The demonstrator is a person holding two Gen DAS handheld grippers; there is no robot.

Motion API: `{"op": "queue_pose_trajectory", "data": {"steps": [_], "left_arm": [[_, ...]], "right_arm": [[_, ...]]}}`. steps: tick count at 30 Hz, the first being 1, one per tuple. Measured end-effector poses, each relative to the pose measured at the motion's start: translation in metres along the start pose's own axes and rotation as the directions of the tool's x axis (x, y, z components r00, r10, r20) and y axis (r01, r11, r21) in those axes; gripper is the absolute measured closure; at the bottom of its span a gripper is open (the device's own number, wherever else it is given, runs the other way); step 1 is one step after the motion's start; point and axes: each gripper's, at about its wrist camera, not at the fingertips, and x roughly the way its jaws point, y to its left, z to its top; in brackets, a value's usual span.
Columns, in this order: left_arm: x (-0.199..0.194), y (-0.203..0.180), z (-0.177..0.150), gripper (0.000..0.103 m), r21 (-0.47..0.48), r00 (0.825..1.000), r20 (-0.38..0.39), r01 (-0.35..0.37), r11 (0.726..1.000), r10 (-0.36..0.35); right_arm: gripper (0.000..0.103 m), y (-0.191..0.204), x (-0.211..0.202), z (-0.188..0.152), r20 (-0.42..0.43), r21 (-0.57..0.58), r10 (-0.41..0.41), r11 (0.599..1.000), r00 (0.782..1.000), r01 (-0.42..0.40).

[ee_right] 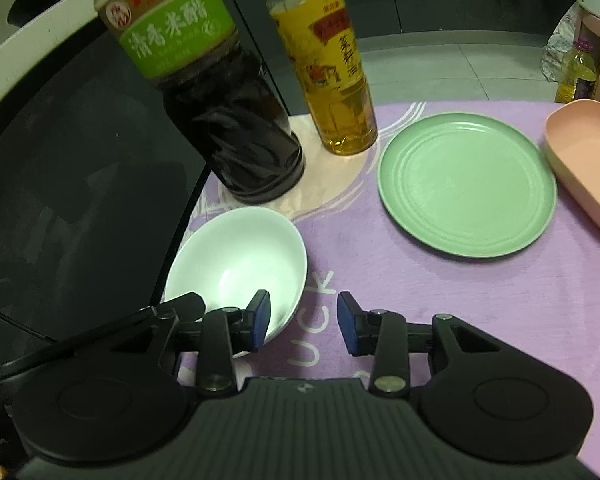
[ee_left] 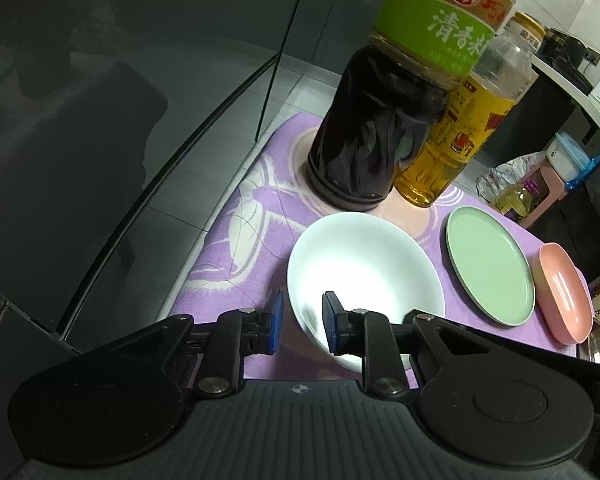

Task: Organize plates and bowls
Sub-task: 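Move the left gripper to the small white bowl and grasp its rim, then carry the small white bowl with the left gripper over the bowl stack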

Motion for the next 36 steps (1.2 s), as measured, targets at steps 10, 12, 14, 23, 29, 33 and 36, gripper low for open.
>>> {"op": "queue_pose_trajectory", "data": {"steps": [10, 12, 14, 23, 29, 33, 36], "left_arm": [[-0.018, -0.013, -0.009, 0.093, 0.072, 0.999, 0.042, -0.005, 0.997, 0.002], [-0.03, -0.018, -0.013, 0.093, 0.076, 0.999, 0.051, 0.008, 0.997, -0.012], [-0.043, -0.024, -0.019, 0.093, 0.088, 0.998, 0.064, 0.019, 0.996, -0.024], [-0.105, -0.058, -0.056, 0.091, 0.171, 0.992, 0.097, 0.066, 0.983, -0.084], [-0.136, -0.075, -0.085, 0.091, 0.212, 0.989, 0.102, 0.087, 0.973, -0.11], [-0.15, -0.086, -0.104, 0.091, 0.236, 0.988, 0.1, 0.093, 0.967, -0.12], [-0.158, -0.093, -0.118, 0.091, 0.255, 0.988, 0.098, 0.094, 0.962, -0.123]], "right_arm": [[0.101, 0.009, 0.011, -0.001, -0.047, -0.109, -0.028, 0.994, 0.999, 0.023], [0.101, 0.007, 0.001, -0.003, -0.038, -0.111, -0.025, 0.994, 0.999, 0.021], [0.101, 0.007, -0.012, -0.005, -0.026, -0.117, -0.027, 0.993, 0.999, 0.024], [0.1, -0.007, -0.087, -0.036, 0.043, -0.118, -0.023, 0.993, 0.999, 0.028], [0.099, -0.027, -0.13, -0.062, 0.084, -0.105, -0.012, 0.994, 0.996, 0.02], [0.098, -0.039, -0.151, -0.08, 0.108, -0.09, 0.004, 0.996, 0.994, 0.006], [0.098, -0.045, -0.165, -0.097, 0.12, -0.077, 0.011, 0.997, 0.993, -0.001]]}}
